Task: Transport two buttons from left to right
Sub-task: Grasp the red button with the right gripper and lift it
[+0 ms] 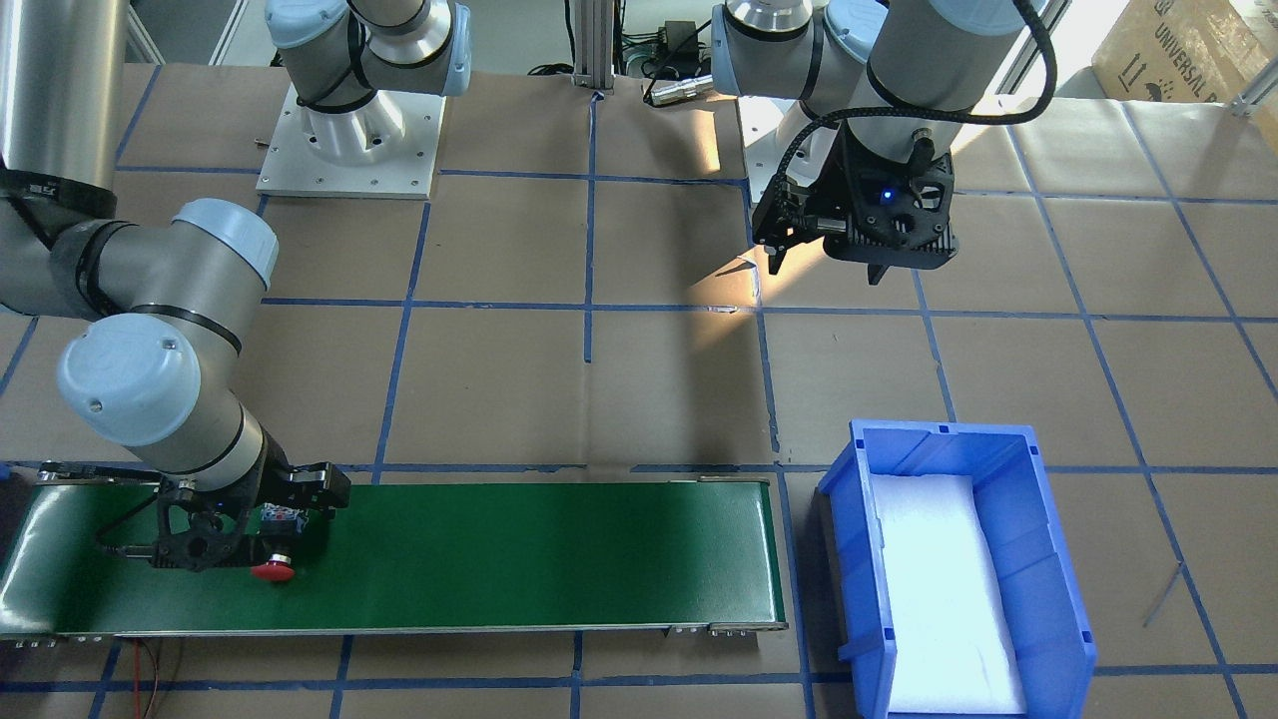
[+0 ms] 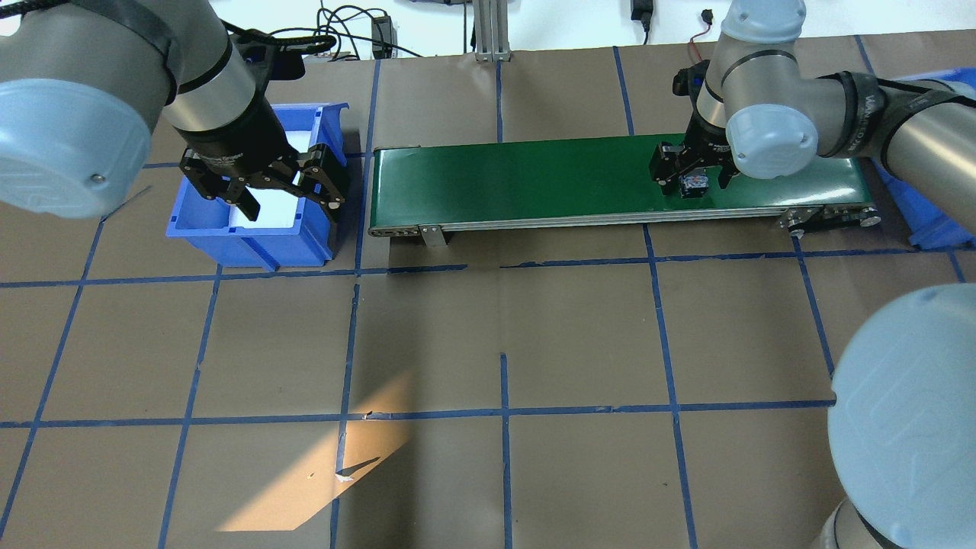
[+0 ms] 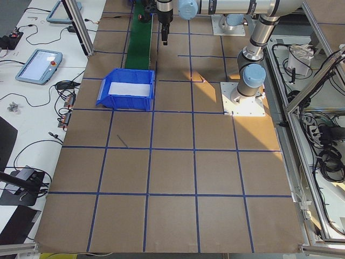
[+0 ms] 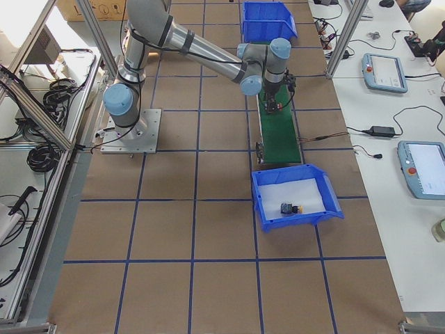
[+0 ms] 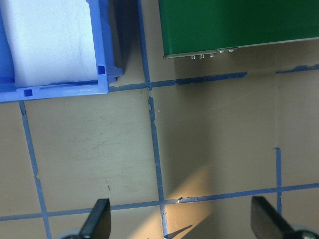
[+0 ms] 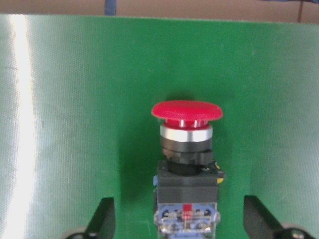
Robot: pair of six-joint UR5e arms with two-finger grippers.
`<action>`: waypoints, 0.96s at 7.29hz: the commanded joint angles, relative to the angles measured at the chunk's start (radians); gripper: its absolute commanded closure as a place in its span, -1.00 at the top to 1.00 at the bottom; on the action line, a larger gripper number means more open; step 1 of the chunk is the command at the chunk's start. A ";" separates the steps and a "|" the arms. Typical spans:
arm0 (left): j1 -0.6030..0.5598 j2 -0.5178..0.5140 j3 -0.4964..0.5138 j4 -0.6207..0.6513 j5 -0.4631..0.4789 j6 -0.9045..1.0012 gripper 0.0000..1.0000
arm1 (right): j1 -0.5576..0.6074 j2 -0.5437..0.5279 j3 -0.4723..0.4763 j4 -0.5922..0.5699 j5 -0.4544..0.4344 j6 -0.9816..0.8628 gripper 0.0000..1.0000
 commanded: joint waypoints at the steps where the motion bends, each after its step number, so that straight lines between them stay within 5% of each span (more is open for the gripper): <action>1: 0.000 0.000 0.000 0.000 0.000 0.000 1.00 | -0.001 -0.004 0.001 -0.002 -0.002 -0.007 -0.59; 4: 0.000 0.003 0.000 0.000 0.000 0.000 1.00 | -0.016 -0.019 -0.043 0.027 -0.003 -0.033 -0.58; 7: 0.000 0.000 0.000 0.000 0.000 0.000 1.00 | -0.180 -0.067 -0.232 0.295 -0.104 -0.308 -0.60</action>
